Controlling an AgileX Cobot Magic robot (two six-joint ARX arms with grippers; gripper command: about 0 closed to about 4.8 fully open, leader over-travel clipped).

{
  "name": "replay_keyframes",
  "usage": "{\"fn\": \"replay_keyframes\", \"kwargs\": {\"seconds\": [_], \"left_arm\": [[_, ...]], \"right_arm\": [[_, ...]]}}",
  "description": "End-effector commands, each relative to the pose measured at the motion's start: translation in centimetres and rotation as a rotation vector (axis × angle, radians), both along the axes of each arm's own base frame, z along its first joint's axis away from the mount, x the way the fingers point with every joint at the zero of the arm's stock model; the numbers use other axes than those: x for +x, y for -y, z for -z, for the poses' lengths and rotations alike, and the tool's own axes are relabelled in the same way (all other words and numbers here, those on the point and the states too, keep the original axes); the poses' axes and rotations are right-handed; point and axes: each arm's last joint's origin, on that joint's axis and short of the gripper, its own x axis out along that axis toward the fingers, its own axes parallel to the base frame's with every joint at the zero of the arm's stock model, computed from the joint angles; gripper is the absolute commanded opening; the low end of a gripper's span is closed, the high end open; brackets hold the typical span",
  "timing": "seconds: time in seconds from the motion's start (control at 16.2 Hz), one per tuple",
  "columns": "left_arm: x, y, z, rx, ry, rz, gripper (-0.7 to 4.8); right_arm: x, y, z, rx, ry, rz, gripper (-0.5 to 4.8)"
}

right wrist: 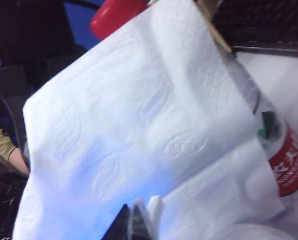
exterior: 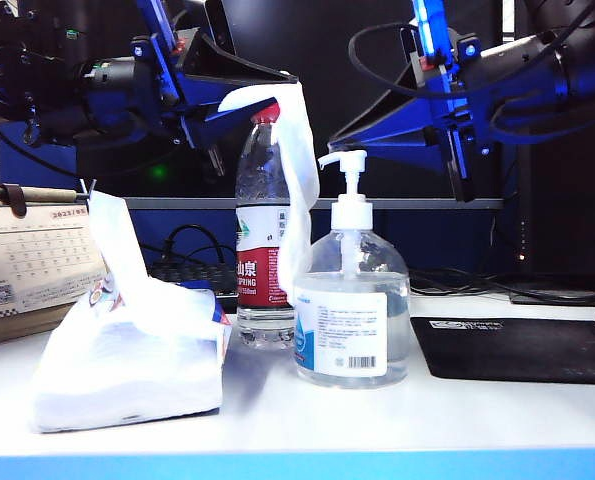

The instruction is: Pull out a tissue from the tissue dispenser, then press the switch of the alcohol sanitizer bottle to drop some sanitizer on the paper tissue, and finally place the treated tissue on the table.

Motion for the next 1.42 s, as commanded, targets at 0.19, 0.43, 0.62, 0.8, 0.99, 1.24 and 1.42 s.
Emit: {"fn": "replay_keyframes", "kwargs": {"seconds": [0.19,0.43,0.62,0.8,0.99,1.24,1.42], "left_arm": [[-0.1,0.1,-0.3,-0.009,0.029,0.008,-0.06],[-0.2,0.3,-1.1,-0.044,0.051,-0.029,-0.06],[-0.4,0.2,-1.9,-0.076,0.068,-0.035,-0.06],[-0.4,0.2,-1.9,-0.085,0.07,-0.058,-0.06],[-0.5,0.4,-2.5,-0.129,0.088,-0.106,-0.06],[-0.9,0.4,-3.3,-0.188,0.1,-0.128,-0.06],[-1.1,0.6,-3.3,-0.219,0.1,-0.171,-0.06]], "right_arm": [[-0.6,0.2,-2.0,0.04,0.068,-0.017,-0.05],[-0.9,0.3,-1.6,-0.003,0.031,0.002,-0.05],[-1.1,0.4,-0.9,-0.059,0.004,0.012,-0.05],[-1.1,0.4,-0.8,-0.062,-0.001,0.015,-0.05],[-1.0,0.5,-0.8,-0.067,-0.001,0.026,-0.05],[-1.0,0.5,-0.8,-0.068,0.001,0.034,-0.05],[-1.0,0.5,-0.9,-0.065,0.01,0.034,-0.05]]}}
